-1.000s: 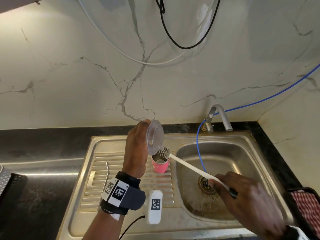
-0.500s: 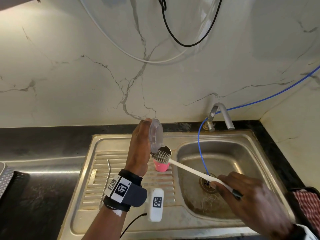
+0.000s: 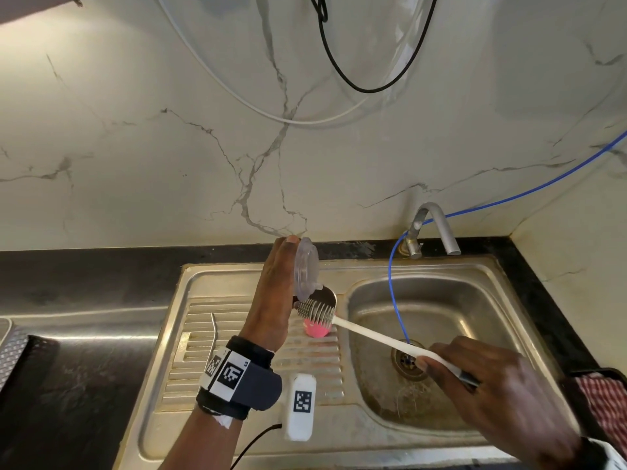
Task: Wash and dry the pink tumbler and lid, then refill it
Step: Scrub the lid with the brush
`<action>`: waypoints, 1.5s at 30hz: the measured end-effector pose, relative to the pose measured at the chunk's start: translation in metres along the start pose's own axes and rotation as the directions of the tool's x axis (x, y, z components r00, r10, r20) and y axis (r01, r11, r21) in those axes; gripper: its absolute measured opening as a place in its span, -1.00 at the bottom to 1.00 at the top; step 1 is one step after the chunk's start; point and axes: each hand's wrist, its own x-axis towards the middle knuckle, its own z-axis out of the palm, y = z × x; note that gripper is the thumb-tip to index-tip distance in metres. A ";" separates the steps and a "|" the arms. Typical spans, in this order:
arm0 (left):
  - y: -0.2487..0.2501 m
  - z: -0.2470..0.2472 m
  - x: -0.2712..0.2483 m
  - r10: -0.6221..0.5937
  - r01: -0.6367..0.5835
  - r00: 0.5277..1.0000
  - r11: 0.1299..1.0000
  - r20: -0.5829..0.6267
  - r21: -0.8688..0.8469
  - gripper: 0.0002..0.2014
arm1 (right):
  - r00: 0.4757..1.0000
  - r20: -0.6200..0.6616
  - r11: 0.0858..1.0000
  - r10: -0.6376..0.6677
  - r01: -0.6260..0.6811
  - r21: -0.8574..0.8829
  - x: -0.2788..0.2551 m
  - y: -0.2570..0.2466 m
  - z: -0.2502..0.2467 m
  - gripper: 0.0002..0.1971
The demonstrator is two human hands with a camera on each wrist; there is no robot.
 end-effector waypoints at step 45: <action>0.001 0.022 -0.018 -0.011 0.009 1.000 0.996 -0.019 -0.086 -0.73 | 0.923 -0.381 0.992 -0.055 0.096 0.088 0.034 -0.003 0.012 -0.68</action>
